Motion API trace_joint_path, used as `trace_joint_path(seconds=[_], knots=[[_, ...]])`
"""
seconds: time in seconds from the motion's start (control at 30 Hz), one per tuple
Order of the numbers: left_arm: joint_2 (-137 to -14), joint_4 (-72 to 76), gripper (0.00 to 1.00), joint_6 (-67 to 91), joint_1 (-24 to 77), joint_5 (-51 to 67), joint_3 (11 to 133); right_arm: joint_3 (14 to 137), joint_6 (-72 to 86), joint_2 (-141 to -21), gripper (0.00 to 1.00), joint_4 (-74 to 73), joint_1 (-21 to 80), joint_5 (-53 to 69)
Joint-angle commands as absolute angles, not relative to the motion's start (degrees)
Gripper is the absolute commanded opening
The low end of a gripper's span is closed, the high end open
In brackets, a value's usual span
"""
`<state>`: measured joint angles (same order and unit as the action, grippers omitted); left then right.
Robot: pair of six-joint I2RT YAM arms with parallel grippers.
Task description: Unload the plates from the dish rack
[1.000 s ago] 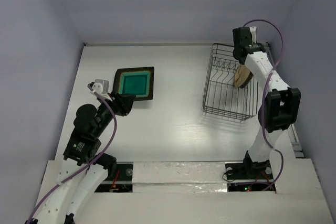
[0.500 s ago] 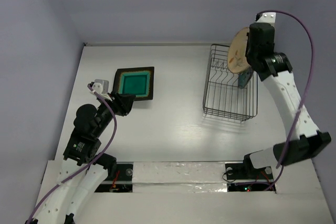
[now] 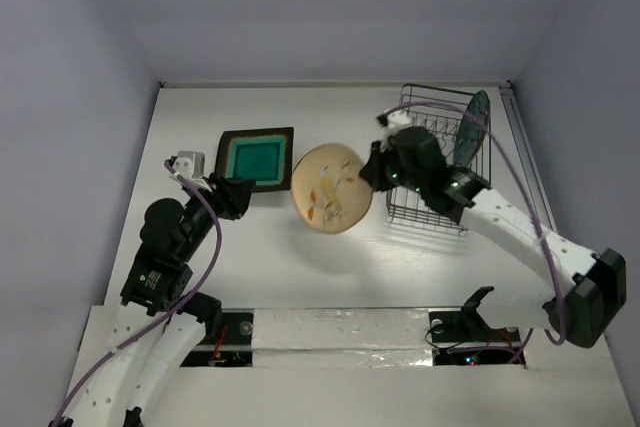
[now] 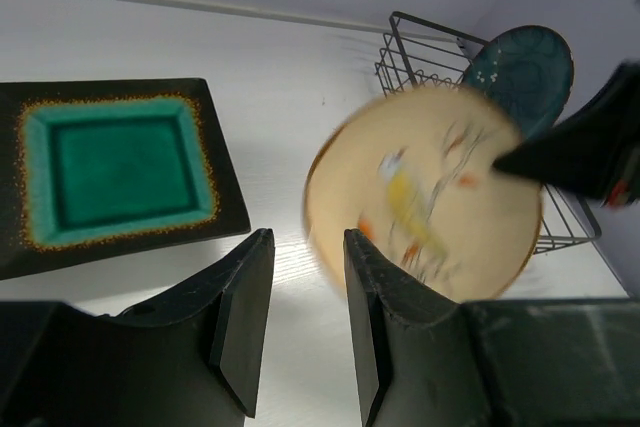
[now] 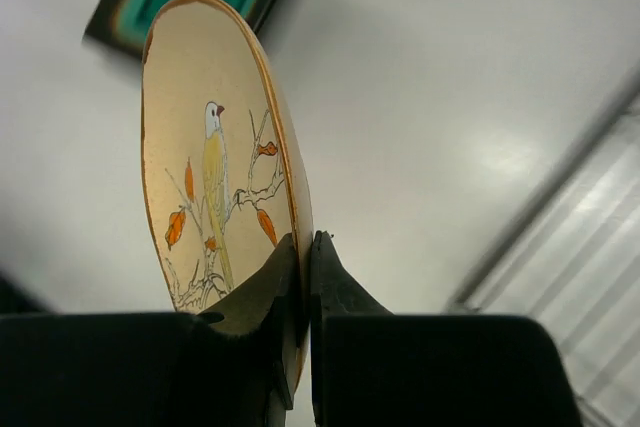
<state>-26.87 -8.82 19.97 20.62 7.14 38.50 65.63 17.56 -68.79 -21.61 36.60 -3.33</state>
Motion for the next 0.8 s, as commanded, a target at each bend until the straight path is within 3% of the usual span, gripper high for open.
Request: trace_joint_path(seconds=[0.0,0.3,0.63,0.77], knots=[[-26.72,-5.71,0.31,19.60,19.60,6.59,39.90,63.47,24.16,-70.64,0.00,-4.78,44.46,8.60],[-26.19,-6.06,0.31,19.51,19.07,6.68,39.73,57.48,29.88,-84.98,0.00,7.38,49.75,12.66],[-26.45,-5.63,0.33,19.60,19.07,7.65,39.55,55.90,29.62,-96.41,0.01,6.59,49.75,6.86],[-26.11,-5.89,0.35,19.51,19.07,7.82,39.64,55.29,30.15,-98.00,0.18,3.43,49.75,1.77]])
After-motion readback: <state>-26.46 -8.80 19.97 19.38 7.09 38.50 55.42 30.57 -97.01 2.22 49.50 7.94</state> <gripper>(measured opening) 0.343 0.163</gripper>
